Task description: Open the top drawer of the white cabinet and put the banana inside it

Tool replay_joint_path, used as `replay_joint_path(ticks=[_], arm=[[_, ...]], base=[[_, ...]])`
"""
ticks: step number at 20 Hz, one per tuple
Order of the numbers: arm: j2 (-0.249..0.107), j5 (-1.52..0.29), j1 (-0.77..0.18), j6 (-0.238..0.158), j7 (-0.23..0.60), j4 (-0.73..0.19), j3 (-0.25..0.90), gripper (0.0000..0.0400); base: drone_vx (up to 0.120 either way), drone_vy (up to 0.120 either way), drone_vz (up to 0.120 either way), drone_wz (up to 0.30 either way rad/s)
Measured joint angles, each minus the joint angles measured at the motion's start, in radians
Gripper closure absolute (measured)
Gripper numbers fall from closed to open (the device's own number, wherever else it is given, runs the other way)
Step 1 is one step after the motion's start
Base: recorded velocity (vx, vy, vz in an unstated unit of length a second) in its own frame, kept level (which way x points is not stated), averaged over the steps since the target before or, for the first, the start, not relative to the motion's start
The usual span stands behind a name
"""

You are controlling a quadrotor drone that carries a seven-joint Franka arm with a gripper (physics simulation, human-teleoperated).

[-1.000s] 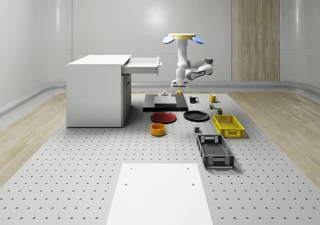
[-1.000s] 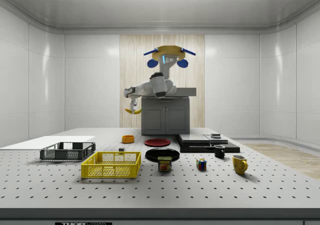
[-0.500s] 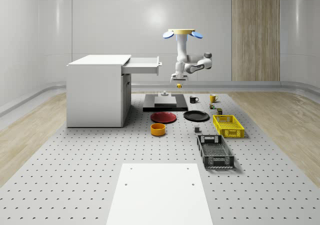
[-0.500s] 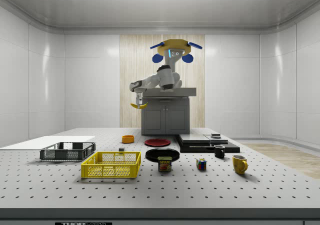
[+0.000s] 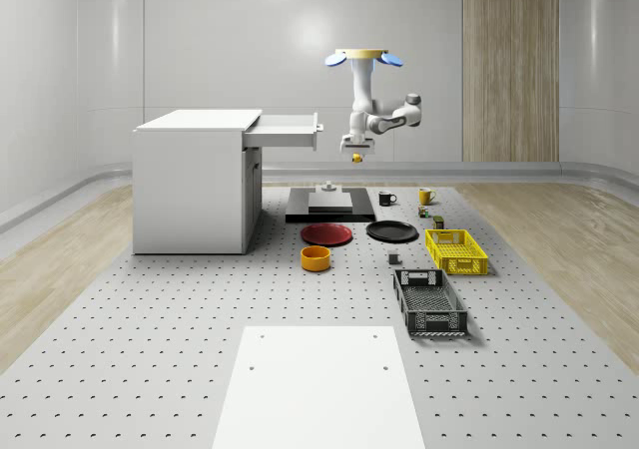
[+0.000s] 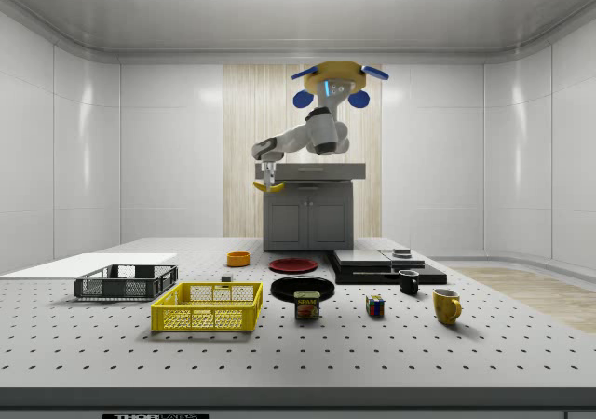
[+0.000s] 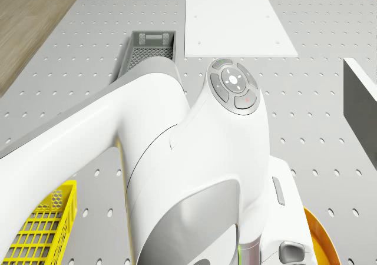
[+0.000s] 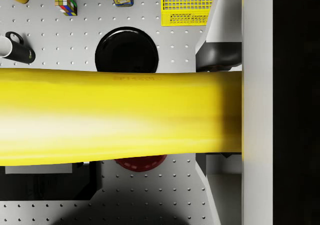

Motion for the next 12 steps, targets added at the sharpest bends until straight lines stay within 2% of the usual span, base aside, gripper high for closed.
replay_joint_path(ticks=[12], arm=[[-0.002,-0.001,0.000,0.002,0.000,0.000,0.000,0.0200]], base=[[-0.120,0.000,0.120,0.000]])
